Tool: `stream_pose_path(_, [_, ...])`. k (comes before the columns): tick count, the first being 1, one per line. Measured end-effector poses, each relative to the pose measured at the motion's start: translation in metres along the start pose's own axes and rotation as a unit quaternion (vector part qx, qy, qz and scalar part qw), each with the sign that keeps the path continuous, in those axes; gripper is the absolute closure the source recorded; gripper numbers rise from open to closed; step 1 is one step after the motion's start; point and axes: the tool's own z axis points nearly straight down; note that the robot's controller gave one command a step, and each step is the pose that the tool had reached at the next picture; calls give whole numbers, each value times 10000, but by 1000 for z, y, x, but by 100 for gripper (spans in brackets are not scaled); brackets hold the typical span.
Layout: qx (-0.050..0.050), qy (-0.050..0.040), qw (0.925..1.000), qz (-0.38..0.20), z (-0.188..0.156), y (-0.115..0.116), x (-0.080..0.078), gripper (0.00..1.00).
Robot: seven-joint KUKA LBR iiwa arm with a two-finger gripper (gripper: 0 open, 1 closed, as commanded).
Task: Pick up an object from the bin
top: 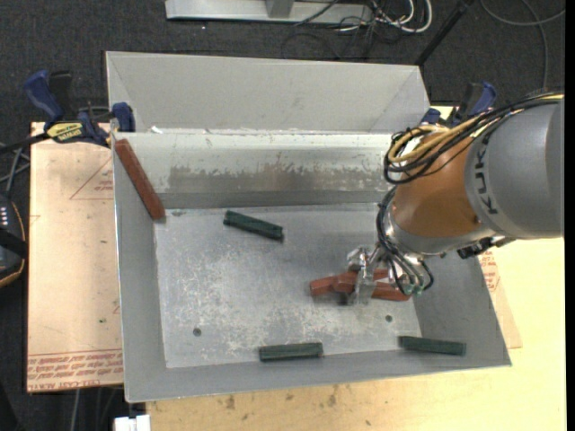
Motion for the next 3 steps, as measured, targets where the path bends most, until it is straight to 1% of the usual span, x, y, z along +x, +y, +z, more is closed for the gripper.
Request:
stream_pose_path(1, [0, 20, 10000, -2, -14, 0, 1, 100])
stream_pose_path(2, [-1, 17, 10000, -1, -35, 0, 1, 100])
stream_pose_path(3, [-2, -30, 10000, -1, -52, 0, -1, 100])
